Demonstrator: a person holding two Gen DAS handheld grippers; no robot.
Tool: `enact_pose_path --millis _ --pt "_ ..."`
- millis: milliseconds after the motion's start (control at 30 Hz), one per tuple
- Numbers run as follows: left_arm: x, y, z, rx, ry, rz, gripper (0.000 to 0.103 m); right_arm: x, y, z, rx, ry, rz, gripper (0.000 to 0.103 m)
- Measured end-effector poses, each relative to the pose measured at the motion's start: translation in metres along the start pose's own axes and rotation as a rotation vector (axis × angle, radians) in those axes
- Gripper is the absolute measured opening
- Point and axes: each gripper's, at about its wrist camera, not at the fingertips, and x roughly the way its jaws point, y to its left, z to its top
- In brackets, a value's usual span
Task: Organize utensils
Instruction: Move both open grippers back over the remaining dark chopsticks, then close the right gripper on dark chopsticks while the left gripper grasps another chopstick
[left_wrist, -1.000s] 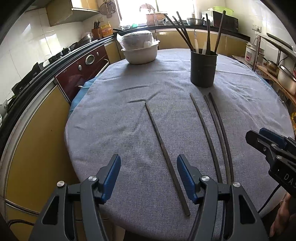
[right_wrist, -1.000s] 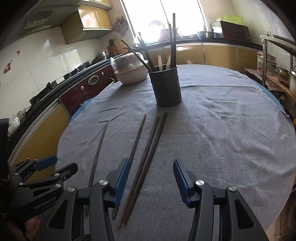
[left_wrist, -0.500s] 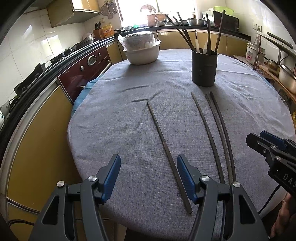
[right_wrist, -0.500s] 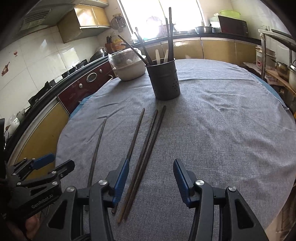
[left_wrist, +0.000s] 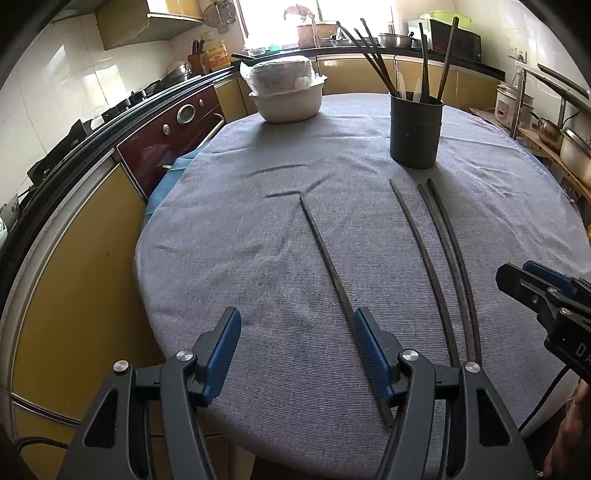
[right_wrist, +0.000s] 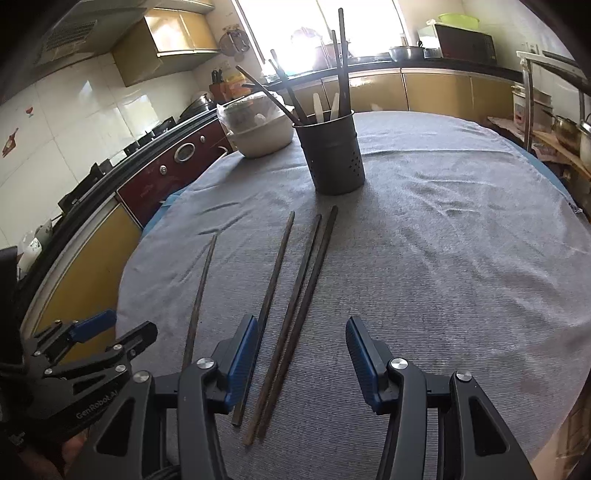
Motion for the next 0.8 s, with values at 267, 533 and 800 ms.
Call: enact_pose_path --millis 267,533,800 --pt "0.009 0.007 0.008 -0.001 0.005 0.008 0.064 0.004 0.001 0.009 -0.004 0.005 -0.007 0.052" --pt "0.037 0.033 0.061 -0.050 0.067 -0.102 0.064 0.034 -0.008 0.065 0.051 0.070 -0.024 0.052" --pt "0.098 0.062 0.110 -0.168 0.262 -0.243 0.064 0.093 -0.031 0.112 0.144 0.204 -0.080 0.028"
